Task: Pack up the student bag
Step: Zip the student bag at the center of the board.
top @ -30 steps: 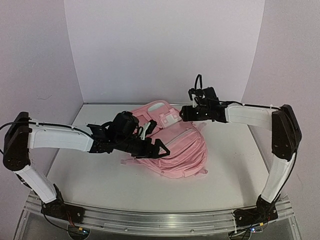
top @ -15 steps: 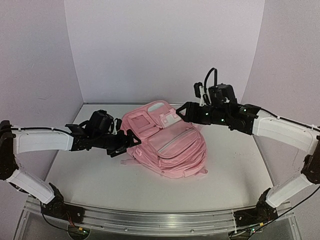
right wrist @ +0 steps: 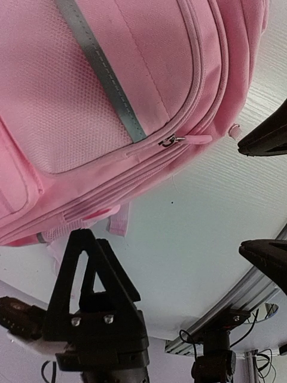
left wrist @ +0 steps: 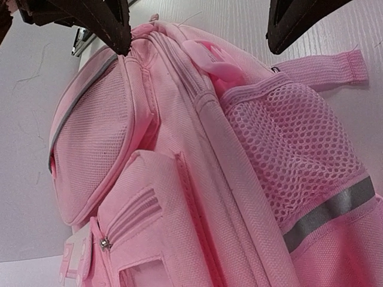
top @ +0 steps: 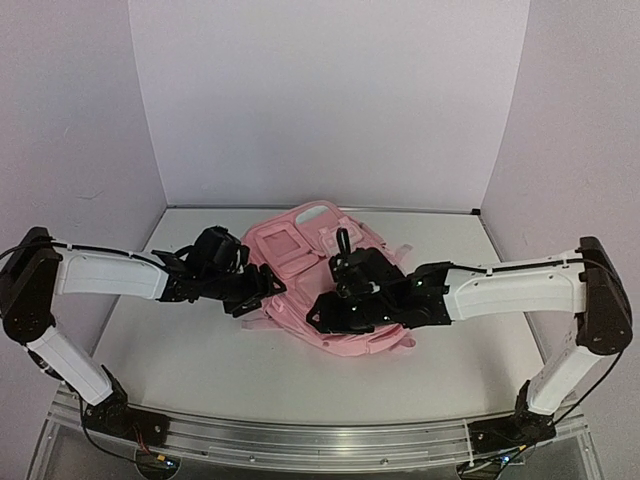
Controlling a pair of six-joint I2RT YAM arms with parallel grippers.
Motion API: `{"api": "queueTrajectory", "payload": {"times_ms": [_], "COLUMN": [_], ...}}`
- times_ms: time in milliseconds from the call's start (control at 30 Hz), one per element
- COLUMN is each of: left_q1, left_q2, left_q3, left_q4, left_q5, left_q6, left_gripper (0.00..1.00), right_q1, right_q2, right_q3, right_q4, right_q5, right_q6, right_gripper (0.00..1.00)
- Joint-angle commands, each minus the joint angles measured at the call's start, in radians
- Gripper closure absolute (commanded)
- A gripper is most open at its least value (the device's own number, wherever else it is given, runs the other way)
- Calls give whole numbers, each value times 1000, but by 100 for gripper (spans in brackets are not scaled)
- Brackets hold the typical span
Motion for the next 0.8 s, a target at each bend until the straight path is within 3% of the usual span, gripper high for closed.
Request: {"api": "queueTrajectory", "payload": {"times_ms": [0, 633, 767], "left_q1": [5, 12, 12], "left_q2": [39, 170, 186], "left_q3": [67, 155, 162], "left_q4": [43, 3, 5], "left_q5": [-24, -18, -16], "left_q6": [-4, 14, 13], "left_gripper": [24, 40, 46], "right_q1": [10, 10, 11], "right_q2": [55, 225, 265], "right_q3": [23, 124, 153], "right_q4": [6, 16, 17], "right_q5": [119, 265, 253], "right_q6": [61, 20, 11], "right_gripper": [55, 66, 74]}}
